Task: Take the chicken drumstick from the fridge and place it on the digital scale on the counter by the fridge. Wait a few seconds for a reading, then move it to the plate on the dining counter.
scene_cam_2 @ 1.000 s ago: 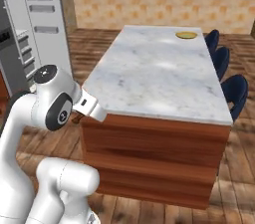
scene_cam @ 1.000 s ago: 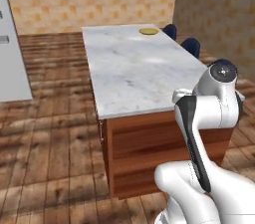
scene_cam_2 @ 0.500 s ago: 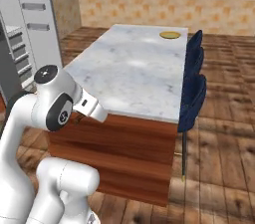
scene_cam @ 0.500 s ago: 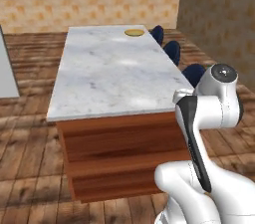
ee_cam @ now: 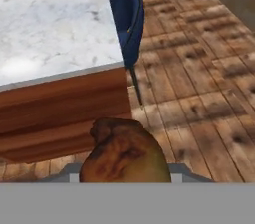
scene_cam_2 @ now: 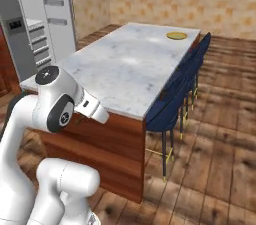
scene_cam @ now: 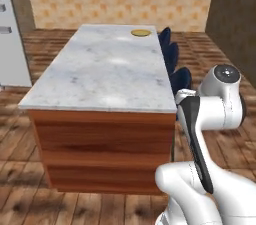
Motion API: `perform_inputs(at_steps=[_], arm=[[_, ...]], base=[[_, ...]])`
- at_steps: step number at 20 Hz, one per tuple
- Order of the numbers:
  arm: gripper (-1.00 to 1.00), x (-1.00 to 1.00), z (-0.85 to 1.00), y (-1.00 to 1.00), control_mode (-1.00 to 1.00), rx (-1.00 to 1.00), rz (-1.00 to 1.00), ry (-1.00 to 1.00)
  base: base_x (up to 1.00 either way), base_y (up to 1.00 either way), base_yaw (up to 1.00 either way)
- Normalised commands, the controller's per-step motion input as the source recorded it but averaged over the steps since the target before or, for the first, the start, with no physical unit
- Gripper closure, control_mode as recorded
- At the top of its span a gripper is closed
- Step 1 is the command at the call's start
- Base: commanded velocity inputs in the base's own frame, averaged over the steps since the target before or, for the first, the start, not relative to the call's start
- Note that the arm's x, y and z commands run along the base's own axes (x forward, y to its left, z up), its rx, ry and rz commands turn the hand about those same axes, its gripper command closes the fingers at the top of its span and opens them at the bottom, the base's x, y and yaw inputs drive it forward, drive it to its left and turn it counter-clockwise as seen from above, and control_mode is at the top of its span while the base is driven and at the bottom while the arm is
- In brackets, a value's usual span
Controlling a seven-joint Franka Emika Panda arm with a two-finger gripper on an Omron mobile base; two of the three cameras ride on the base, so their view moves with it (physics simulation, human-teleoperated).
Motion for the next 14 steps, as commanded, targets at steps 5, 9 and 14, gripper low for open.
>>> perform_inputs(at_steps=[5,9,14], arm=[[1.0,0.0,0.0,0.0,1.0,0.0,0.0,0.0],[1.0,0.0,0.0,0.0,1.0,0.0,0.0,0.0],[1.0,0.0,0.0,0.0,1.0,0.0,0.0,0.0]], base=[[0.04,-1.0,0.43],[0.13,-1.0,0.45],[0.21,-1.0,0.45]])
